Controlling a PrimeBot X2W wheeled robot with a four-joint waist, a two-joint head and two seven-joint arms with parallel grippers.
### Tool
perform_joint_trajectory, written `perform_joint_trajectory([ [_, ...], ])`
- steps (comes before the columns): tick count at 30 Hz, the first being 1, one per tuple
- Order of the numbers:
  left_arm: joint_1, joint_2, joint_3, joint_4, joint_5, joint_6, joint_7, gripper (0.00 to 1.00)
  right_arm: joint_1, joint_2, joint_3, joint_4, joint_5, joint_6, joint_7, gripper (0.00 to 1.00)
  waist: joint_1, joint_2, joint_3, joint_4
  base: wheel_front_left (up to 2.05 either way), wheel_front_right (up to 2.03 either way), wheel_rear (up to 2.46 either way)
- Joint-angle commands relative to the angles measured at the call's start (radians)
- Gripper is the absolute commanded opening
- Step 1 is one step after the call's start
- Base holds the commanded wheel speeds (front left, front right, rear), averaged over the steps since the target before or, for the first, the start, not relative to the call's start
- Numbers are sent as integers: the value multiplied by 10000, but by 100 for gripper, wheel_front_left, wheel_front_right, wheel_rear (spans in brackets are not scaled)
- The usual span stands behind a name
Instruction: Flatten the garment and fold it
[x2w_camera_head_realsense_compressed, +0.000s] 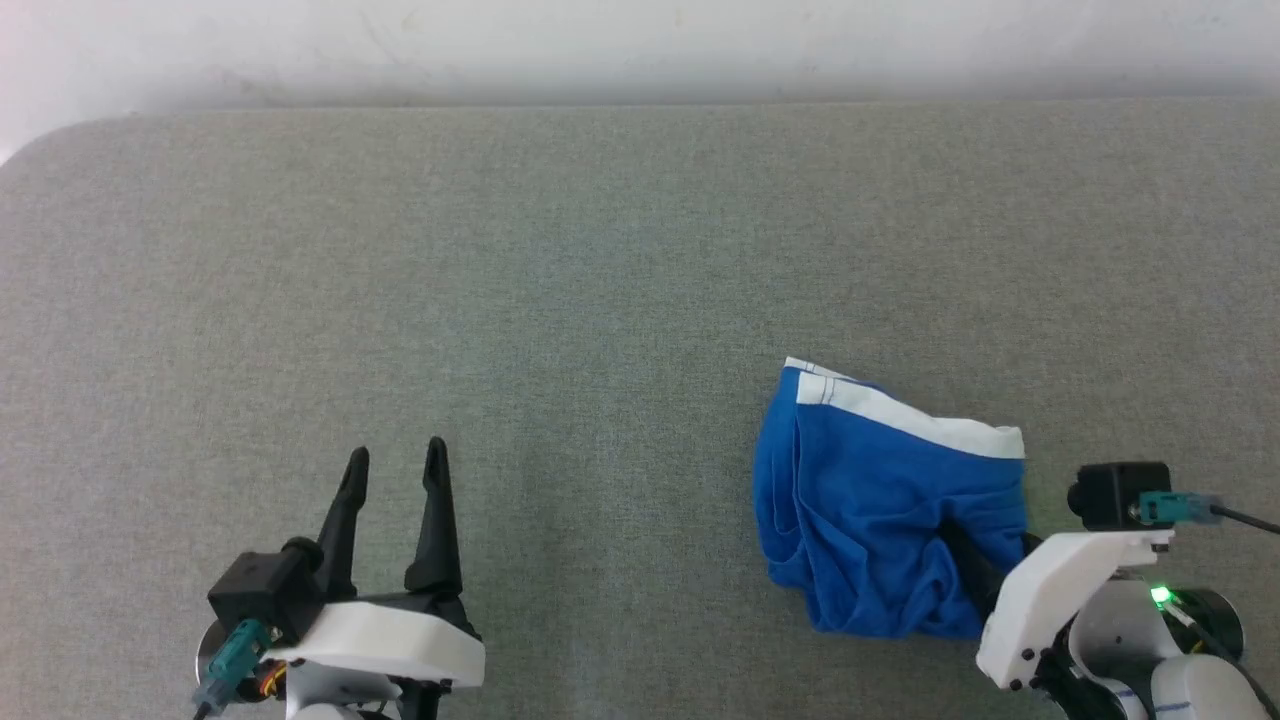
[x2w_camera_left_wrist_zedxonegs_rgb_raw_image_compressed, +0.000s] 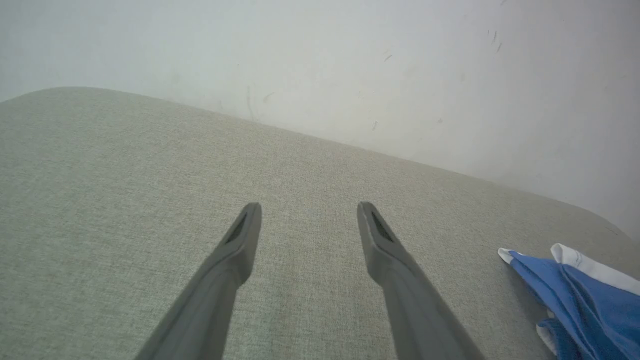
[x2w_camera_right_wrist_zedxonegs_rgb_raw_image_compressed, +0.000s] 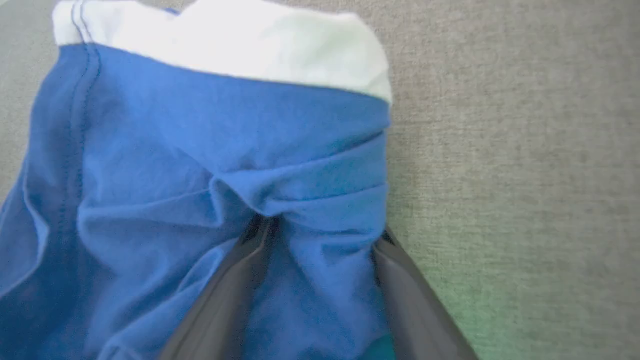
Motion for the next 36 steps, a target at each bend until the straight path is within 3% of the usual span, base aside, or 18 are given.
perform_joint_trajectory([
  [1,-180,63,-2,-70,90,-41,25,100,-180,28,155,299,140,-6,35,0,0,-2,15,12,0,0,0],
  [7,-289,68,-94,-279,157,-34,16,100,-624,23,133,281,-202,-6,-100,0,0,-2,-1,-251,0,0,0],
  [11,-419,110,-181,-542,266,-9,58,100,-1104,-422,134,62,-556,-6,6,0,0,-2,156,-630,0,0,0],
  [21,-1062,445,-124,-1021,447,-25,314,100,-2644,-2580,173,-134,-733,-6,942,0,0,-2,1123,-1464,0,0,0],
  [26,-1346,575,68,-1334,640,246,364,100,-3316,-3990,82,55,-899,-6,1345,0,0,-2,1687,-1723,0,0,0],
  [30,-1480,694,146,-1767,841,444,433,100,-3832,-5027,-29,247,-1142,-6,1264,0,0,-2,2211,-1890,0,0,0],
  [36,-1865,893,176,-2570,1228,700,679,100,-4498,-5986,-122,687,-1707,-6,841,0,0,-2,3043,-1989,0,0,0],
])
